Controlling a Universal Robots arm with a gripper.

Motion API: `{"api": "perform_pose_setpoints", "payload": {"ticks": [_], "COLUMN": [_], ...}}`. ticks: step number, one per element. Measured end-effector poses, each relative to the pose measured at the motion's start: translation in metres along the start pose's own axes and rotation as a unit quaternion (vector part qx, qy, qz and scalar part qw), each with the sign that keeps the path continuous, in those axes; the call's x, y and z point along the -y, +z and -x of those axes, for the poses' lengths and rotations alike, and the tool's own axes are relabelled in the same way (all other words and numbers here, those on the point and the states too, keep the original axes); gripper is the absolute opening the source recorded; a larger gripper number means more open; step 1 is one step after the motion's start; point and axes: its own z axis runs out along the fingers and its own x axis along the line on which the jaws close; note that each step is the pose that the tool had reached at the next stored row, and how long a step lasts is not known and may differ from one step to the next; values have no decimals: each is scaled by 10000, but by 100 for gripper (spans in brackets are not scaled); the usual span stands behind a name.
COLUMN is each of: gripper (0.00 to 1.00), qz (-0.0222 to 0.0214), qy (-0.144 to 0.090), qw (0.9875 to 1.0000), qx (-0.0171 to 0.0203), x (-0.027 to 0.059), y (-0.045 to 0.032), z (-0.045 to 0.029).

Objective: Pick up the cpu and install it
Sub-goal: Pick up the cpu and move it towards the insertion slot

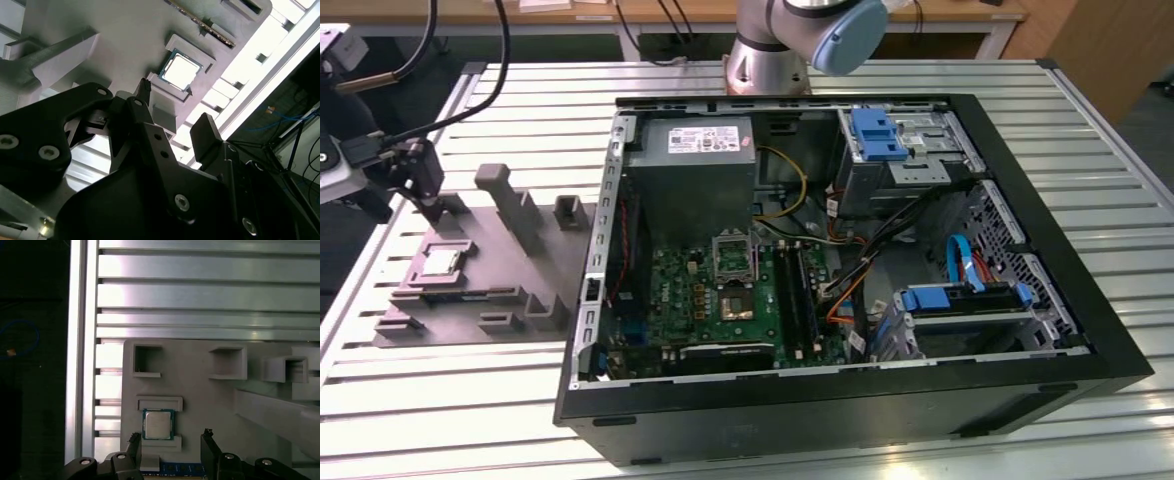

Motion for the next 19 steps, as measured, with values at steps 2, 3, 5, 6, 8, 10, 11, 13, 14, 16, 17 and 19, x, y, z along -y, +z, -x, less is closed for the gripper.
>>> {"api": "perform_pose_setpoints", "payload": {"ticks": [2, 3, 5, 6, 8, 10, 11, 13, 14, 16, 17, 19], "gripper": [59, 59, 59, 59, 59, 59, 59, 59, 59, 59, 59, 59], "qz": [-1, 0, -1, 0, 1, 0, 0, 0, 0, -1, -1, -1], "qy": [0, -7, -22, -22, -23, -22, -21, 9, 30, 50, 53, 63], "qw": [10000, 10000, 10000, 10000, 10000, 10000, 10000, 10000, 10000, 10000, 10000, 10000], "qx": [-1, -1, -4, -3, -1, -2, -2, -1, 1, 1, 2, 2], "x": [7, 9, 13, 14, 16, 17, 18, 19, 21, 26, 32, 40], "y": [35, 55, 86, 99, 129, 163, 181, 208, 223, 259, 277, 312], "z": [-10, -15, -31, -42, -52, -59, -64, -76, -77, -79, -80, -81]}}
